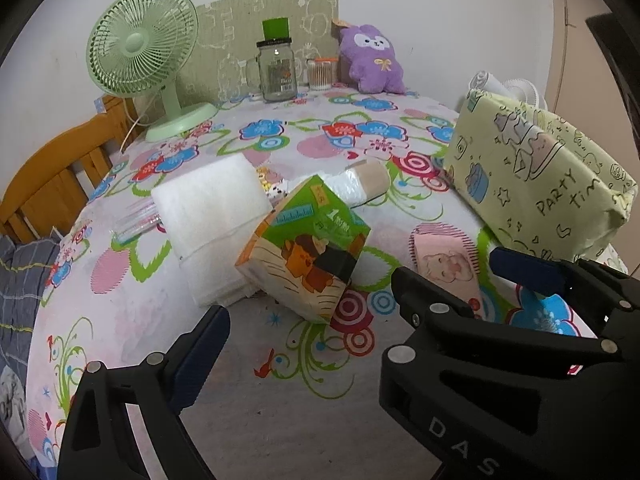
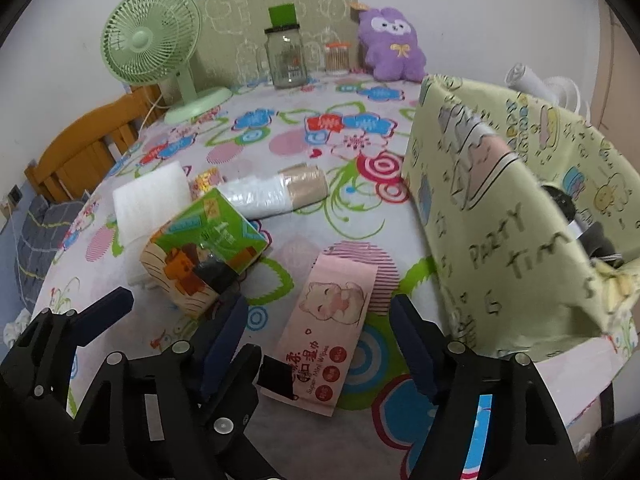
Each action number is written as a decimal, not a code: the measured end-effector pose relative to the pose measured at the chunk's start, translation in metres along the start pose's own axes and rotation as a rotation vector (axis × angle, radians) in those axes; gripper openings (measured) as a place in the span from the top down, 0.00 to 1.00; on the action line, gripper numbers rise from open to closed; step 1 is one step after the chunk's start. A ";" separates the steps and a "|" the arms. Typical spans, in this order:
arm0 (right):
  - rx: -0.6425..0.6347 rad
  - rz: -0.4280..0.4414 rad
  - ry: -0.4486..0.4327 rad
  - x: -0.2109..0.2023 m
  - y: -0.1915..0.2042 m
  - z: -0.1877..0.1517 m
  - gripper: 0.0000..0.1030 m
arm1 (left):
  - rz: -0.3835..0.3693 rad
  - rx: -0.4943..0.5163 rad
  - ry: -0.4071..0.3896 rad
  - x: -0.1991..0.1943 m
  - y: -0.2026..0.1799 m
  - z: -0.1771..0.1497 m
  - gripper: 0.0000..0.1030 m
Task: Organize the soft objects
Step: 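Grasp the pink wet-wipes pack with the right gripper while the left gripper grasps the green box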
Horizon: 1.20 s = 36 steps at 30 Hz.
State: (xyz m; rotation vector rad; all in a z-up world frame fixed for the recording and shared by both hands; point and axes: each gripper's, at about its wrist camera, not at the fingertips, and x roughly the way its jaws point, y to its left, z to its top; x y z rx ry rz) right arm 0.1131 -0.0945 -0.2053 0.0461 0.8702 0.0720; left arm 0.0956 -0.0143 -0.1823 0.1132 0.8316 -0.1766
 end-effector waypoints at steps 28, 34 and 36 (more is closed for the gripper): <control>-0.014 -0.003 -0.023 -0.008 0.008 0.014 0.59 | 0.073 0.004 -0.056 -0.008 0.011 0.014 0.07; -0.003 -0.005 -0.041 -0.010 0.010 0.024 0.58 | 0.070 0.019 -0.081 -0.003 0.015 0.025 0.07; 0.005 -0.002 -0.043 -0.010 0.009 0.026 0.58 | 0.074 0.025 -0.085 0.000 0.015 0.028 0.07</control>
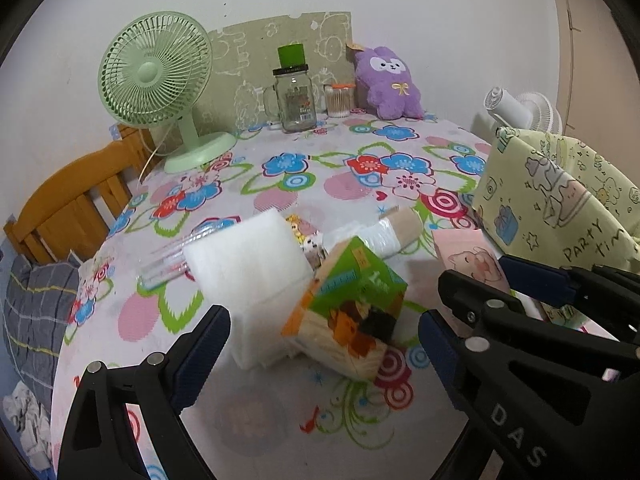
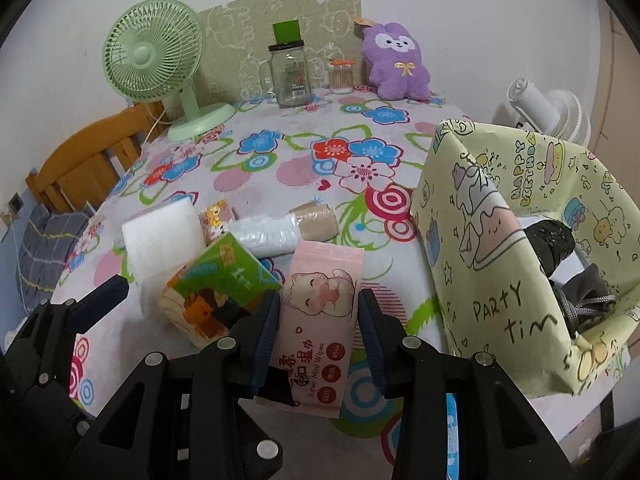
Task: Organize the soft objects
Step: 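Grasp the pink wet-wipes pack with the right gripper while the left gripper grasps the green box, then lift the pink pack and green box and carry them toward the yellow-green box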
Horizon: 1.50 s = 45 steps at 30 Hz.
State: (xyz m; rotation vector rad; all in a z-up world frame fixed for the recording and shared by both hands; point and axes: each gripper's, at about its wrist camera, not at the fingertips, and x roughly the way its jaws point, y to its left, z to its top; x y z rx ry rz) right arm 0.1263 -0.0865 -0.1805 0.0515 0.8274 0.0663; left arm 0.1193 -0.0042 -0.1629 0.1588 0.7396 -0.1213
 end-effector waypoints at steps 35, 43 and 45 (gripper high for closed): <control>0.004 -0.004 0.020 0.008 0.003 0.007 0.58 | -0.060 -0.047 0.029 0.002 0.004 0.001 0.84; 0.002 -0.001 -0.005 -0.006 0.002 0.008 0.58 | -0.053 -0.056 0.008 -0.012 0.001 0.004 0.86; 0.001 0.000 -0.014 -0.011 0.002 0.010 0.58 | -0.054 -0.058 -0.001 -0.017 0.000 0.006 0.86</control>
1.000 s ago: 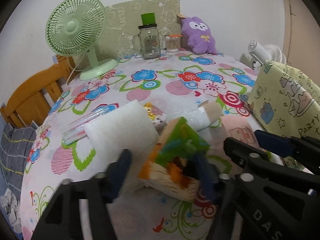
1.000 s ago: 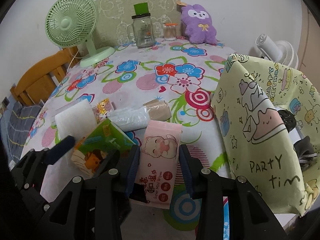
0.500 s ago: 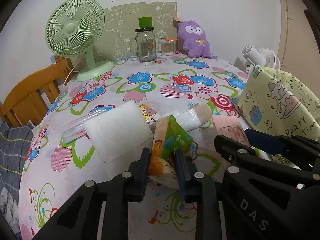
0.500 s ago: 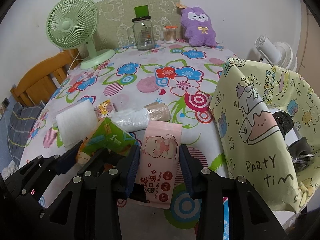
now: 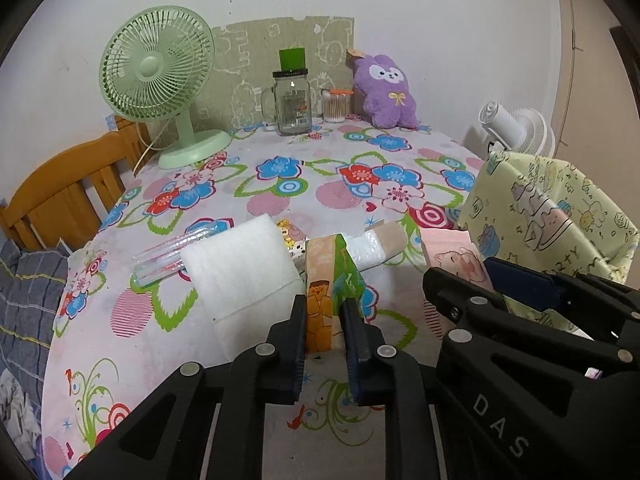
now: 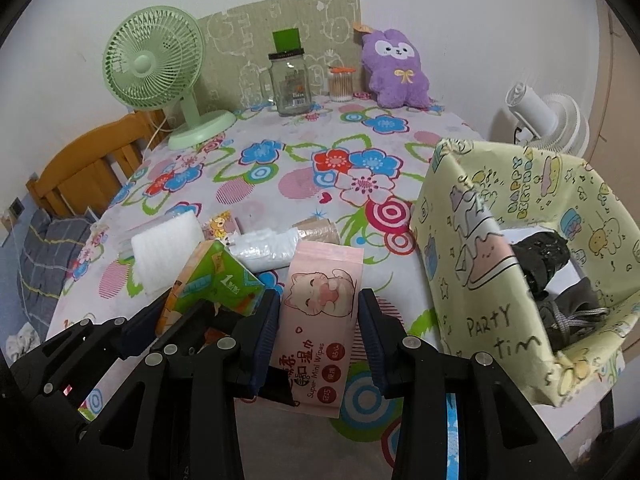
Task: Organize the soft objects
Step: 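Lift the pink pack and green box and carry them toward the yellow-green box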
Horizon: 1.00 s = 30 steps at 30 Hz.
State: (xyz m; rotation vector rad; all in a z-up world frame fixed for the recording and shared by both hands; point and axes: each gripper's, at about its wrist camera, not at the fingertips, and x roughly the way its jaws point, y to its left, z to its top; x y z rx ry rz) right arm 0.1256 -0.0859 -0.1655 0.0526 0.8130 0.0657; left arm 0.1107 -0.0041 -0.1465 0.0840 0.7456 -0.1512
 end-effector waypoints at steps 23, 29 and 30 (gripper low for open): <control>-0.039 0.023 -0.121 -0.072 -0.004 0.025 0.58 | 0.019 -0.012 -0.115 -0.067 -0.016 0.028 0.86; -0.053 0.031 -0.144 -0.086 -0.008 0.034 0.58 | 0.033 -0.013 -0.141 -0.078 -0.021 0.036 0.86; -0.055 0.032 -0.148 -0.087 -0.008 0.035 0.58 | 0.035 -0.014 -0.144 -0.079 -0.022 0.038 0.86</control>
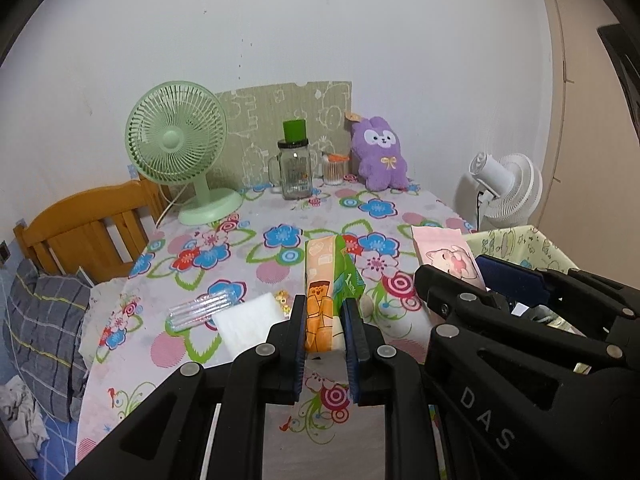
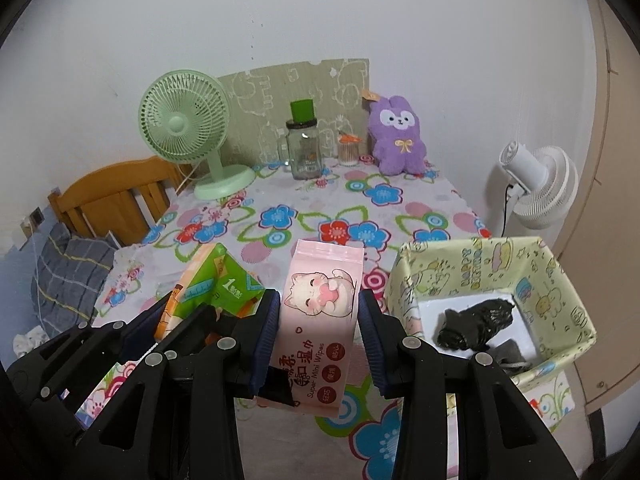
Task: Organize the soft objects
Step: 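Lift the pink pack and green box and carry them toward the yellow-green box, then lower the pink pack with the right gripper while the left gripper lowers the green box into the box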
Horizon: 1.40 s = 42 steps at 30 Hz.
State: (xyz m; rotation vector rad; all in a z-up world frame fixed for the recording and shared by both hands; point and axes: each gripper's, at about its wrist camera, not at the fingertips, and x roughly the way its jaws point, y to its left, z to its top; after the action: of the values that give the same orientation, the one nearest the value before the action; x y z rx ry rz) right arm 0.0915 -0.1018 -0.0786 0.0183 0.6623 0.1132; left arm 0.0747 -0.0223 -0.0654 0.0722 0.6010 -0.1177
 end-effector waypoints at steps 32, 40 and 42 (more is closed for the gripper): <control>-0.005 -0.061 -0.064 -0.014 -0.080 0.030 0.58 | -0.067 0.062 -0.045 0.016 -0.077 0.041 0.86; 0.010 -0.099 -0.074 -0.016 -0.105 0.032 0.58 | -0.104 0.091 -0.051 0.023 -0.100 0.047 0.86; 0.018 -0.109 -0.074 -0.016 -0.112 0.032 0.58 | -0.113 0.099 -0.052 0.025 -0.106 0.048 0.86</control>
State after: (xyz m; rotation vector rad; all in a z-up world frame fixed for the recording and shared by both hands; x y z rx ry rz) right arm 0.1095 -0.2139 -0.0496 0.0038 0.5893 0.0020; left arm 0.1087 -0.1342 -0.0435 0.1313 0.5471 -0.2579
